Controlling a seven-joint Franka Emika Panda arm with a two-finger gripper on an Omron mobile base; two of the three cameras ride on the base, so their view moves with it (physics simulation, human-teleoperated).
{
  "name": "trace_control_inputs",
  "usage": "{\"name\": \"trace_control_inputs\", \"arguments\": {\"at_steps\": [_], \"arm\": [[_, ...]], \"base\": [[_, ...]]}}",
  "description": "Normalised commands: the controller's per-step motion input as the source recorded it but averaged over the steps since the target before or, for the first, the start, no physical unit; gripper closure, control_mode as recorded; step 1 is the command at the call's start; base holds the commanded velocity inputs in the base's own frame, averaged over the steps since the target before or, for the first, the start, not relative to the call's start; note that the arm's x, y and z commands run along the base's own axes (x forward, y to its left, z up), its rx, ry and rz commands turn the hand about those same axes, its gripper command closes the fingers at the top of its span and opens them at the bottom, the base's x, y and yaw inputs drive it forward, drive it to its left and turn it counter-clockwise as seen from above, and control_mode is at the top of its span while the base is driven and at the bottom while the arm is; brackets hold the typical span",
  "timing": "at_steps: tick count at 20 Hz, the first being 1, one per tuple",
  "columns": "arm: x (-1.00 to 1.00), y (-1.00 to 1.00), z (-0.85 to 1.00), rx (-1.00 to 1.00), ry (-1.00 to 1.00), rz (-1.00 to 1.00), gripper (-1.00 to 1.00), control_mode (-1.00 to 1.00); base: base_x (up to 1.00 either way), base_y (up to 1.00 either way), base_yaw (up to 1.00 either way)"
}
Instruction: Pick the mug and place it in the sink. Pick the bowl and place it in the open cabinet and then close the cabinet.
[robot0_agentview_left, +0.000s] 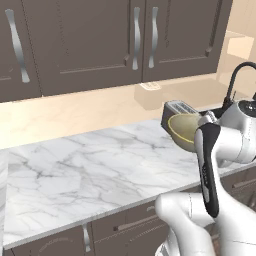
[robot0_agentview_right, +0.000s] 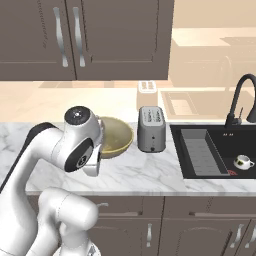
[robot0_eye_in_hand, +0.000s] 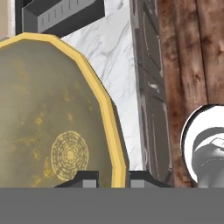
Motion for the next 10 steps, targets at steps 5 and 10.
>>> {"name": "trace_control_inputs", "arguments": {"at_steps": [5, 10], "arm": [[-0.56, 0.00, 0.00, 0.00, -0.06, -0.15, 1.00, -1.00], [-0.51, -0.01, 0.02, 0.00, -0.14, -0.33, 1.00, -1.00]], "base": [[0.00, 0.00, 0.00], [0.00, 0.00, 0.00]]}}
